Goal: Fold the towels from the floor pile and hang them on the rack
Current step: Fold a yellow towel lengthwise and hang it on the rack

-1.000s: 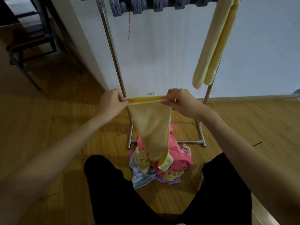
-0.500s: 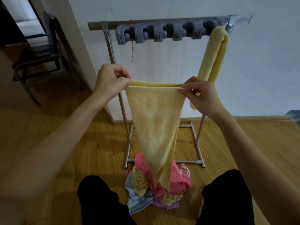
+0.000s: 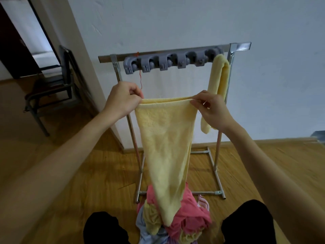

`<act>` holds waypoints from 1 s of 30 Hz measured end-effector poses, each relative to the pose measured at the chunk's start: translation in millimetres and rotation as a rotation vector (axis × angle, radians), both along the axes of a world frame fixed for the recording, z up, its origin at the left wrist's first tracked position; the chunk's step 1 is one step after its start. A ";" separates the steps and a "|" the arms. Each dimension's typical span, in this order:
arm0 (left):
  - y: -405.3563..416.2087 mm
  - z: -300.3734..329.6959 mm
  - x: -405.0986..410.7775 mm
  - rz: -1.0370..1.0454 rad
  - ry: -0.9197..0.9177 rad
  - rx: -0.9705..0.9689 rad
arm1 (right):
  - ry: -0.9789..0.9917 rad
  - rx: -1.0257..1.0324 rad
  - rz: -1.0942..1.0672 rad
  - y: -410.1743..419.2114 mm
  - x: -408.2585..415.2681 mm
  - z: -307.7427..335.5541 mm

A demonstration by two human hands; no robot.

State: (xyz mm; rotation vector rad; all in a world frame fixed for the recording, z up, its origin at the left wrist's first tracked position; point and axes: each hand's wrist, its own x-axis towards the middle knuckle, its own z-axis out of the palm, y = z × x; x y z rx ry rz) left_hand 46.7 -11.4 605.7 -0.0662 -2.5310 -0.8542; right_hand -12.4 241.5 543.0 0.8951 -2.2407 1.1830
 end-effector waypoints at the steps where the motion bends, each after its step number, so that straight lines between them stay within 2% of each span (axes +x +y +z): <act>1: 2.7 -1.0 1.2 -0.008 -0.019 -0.007 | -0.003 -0.002 0.000 1.0 0.8 -1.8; 7: 19.5 -17.5 13.9 -0.092 -0.190 0.017 | -0.064 -0.106 -0.017 7.6 6.4 -19.1; 12: 30.9 -35.6 26.2 -0.236 -0.323 0.138 | -0.137 -0.093 -0.096 10.9 6.9 -35.1; 15: 37.0 -47.7 33.4 -0.351 -0.421 0.120 | -0.152 -0.095 -0.125 10.1 8.6 -37.9; 20: 43.5 -54.1 44.3 -0.551 -0.475 -0.095 | -0.125 -0.028 -0.093 5.2 13.5 -36.1; 26: 42.1 -51.1 44.2 -0.616 -0.607 -0.400 | -0.107 0.026 -0.079 -2.5 17.2 -35.4; 30: 39.6 -50.0 45.1 -0.676 -0.601 -0.571 | -0.113 0.048 -0.061 -7.1 17.9 -37.5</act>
